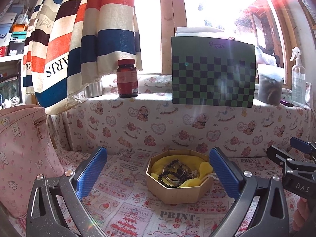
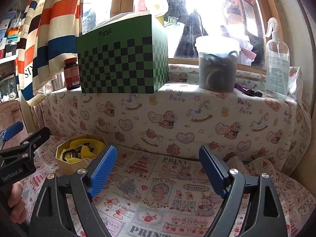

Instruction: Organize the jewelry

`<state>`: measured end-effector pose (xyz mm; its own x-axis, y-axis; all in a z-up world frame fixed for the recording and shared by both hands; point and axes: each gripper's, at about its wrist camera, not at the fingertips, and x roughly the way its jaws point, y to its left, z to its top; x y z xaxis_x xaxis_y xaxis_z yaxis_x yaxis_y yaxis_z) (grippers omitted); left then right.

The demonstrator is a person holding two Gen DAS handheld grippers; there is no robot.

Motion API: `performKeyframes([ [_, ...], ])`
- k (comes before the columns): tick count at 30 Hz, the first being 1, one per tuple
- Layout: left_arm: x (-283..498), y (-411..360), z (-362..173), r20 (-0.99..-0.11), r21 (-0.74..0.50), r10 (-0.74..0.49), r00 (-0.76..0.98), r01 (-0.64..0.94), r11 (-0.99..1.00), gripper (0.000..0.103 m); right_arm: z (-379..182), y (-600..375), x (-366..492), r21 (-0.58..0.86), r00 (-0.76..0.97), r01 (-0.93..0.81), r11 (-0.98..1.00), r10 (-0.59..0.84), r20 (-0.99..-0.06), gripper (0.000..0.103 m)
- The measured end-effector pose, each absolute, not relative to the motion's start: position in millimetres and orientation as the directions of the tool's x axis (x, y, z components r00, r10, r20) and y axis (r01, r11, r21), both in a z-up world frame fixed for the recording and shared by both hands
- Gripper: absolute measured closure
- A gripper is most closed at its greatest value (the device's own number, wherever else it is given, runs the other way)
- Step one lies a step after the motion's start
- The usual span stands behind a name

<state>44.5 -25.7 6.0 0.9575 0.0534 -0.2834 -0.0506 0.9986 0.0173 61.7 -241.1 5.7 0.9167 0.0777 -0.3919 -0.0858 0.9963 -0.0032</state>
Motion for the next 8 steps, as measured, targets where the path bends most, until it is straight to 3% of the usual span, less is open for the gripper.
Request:
performKeyframes([
  [8, 41.1, -28.1, 7.4, -0.272, 0.028, 0.052, 0.961, -0.046, 0.999, 0.000, 8.0, -241.1, 56.6, -0.009, 0.926, -0.080, 0.997, 0.071, -0.372, 0.016],
])
